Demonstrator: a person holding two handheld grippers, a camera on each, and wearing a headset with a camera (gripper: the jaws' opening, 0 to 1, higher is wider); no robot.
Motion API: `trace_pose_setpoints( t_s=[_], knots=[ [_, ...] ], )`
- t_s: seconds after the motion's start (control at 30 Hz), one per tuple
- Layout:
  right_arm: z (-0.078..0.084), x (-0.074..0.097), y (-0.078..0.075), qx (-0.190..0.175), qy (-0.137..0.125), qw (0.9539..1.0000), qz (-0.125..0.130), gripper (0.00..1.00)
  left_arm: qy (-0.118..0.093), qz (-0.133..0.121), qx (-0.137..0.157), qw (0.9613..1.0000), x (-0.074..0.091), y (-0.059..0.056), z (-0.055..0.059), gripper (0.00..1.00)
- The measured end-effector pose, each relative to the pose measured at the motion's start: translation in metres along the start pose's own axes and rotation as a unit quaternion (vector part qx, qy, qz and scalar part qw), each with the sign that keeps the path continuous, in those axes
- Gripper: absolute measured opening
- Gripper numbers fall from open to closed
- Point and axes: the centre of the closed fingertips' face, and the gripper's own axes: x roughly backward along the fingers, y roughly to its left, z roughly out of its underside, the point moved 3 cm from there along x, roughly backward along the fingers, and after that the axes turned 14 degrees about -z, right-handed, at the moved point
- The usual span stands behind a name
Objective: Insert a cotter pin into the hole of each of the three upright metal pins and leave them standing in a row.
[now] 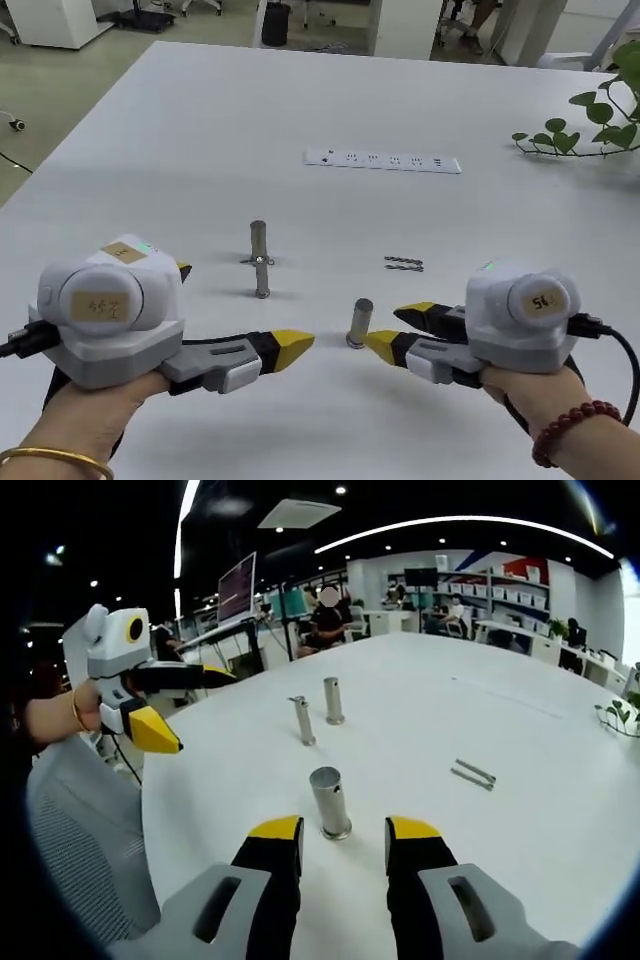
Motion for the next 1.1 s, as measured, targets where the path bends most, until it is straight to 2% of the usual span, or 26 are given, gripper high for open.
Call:
trace_pose_setpoints(
  t_s=[0.23,0.47,0.77,1.1],
  knots=[
    [-0.003,0.010,-0.020,0.004,0.011,0.9998,0.019,0.28,0.004,-0.002,0.000,1.0000,-0.001,0.001,0.002,0.96],
    [-0.002,0.014,-0.040,-0.010,0.026,0.9991,0.032,0.28,0.004,0.001,0.000,1.0000,-0.001,0.000,0.002,0.96],
    [-0.005,0.012,-0.058,-0.007,0.052,0.9982,0.030,0.30,0.010,-0.001,0.003,0.9999,-0.002,0.000,0.004,0.97],
    [-0.011,0.003,-0.084,-0.012,0.094,0.9952,0.024,0.30,0.018,0.004,-0.005,0.9998,-0.004,-0.002,0.008,0.97]
  ],
)
